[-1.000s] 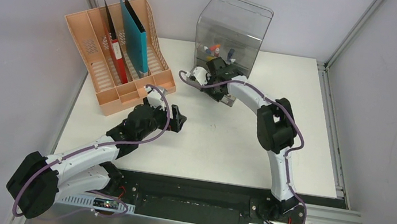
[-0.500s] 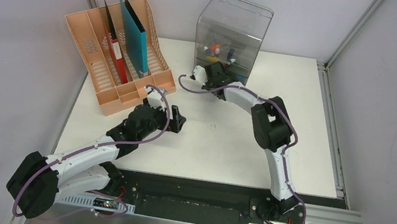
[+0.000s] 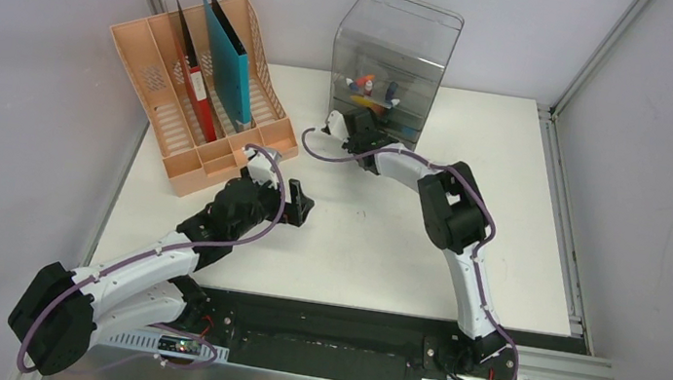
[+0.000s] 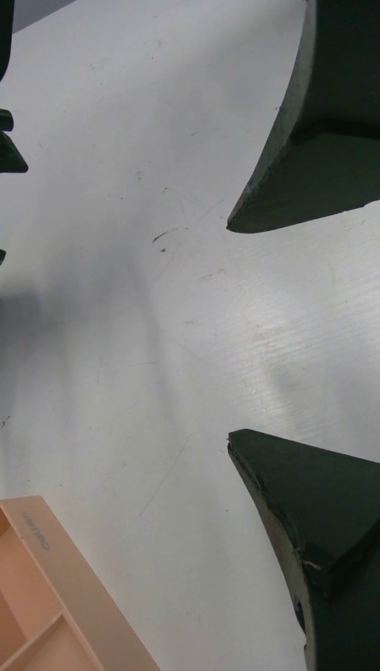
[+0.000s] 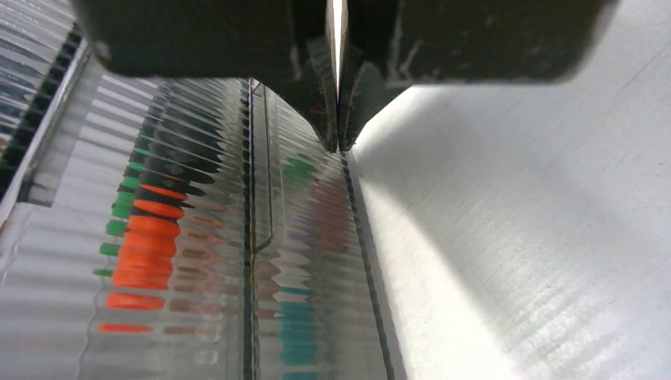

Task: Organize the desk
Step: Close the drawer in the storage box.

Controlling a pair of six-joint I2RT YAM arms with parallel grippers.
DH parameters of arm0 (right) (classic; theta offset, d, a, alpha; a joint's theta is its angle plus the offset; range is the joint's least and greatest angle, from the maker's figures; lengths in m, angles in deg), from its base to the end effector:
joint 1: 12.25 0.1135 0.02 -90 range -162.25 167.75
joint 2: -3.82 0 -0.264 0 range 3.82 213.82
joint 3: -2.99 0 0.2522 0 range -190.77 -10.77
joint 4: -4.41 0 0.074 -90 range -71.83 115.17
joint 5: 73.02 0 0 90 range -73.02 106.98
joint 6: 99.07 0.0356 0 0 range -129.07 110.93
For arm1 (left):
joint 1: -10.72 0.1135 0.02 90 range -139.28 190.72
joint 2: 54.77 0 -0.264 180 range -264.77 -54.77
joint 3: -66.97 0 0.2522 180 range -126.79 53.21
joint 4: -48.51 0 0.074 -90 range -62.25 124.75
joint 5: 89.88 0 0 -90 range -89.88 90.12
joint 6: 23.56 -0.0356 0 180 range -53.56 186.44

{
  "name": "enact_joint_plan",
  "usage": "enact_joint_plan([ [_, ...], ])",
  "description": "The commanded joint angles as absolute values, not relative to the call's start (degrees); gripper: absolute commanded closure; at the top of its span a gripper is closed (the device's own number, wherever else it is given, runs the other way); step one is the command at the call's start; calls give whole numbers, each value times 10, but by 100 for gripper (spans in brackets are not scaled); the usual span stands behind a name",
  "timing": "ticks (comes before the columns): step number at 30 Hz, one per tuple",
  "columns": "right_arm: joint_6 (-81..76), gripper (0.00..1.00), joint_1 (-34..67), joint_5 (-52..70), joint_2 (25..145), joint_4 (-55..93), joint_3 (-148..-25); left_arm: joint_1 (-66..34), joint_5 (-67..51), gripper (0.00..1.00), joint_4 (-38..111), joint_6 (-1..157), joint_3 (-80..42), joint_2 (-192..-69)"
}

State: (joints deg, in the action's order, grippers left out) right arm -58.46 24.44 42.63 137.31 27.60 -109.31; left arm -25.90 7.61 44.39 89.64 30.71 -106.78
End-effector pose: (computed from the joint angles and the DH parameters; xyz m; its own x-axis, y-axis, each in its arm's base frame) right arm 0.4203 0.2940 0.1397 -0.1445 -0.9611 -0.2354 -0.6149 0.2736 -0.7396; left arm 0.1657 -0.1174 0.2160 -0.4450 -0.1559 -0.8819 0.3457 0.8785 -0.3298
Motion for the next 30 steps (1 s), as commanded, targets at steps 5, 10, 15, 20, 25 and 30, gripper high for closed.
enact_joint_plan([
  [5,-622,100,239,487,1357,189,-1080,-252,77,1,442,898,276,-1058],
  [10,-564,100,253,396,1276,294,-1045,-252,78,1,411,885,260,-1039],
  [15,-474,100,257,221,1157,486,-1045,-248,81,1,363,856,225,-1011],
  [20,-453,100,247,106,1035,606,-1025,-237,49,1,315,828,173,-1004],
  [25,-411,100,181,20,907,647,-1013,-183,-24,1,249,813,79,-1014],
  [30,-363,100,48,-98,821,684,-1048,-129,-78,1,185,817,-30,-1044],
])
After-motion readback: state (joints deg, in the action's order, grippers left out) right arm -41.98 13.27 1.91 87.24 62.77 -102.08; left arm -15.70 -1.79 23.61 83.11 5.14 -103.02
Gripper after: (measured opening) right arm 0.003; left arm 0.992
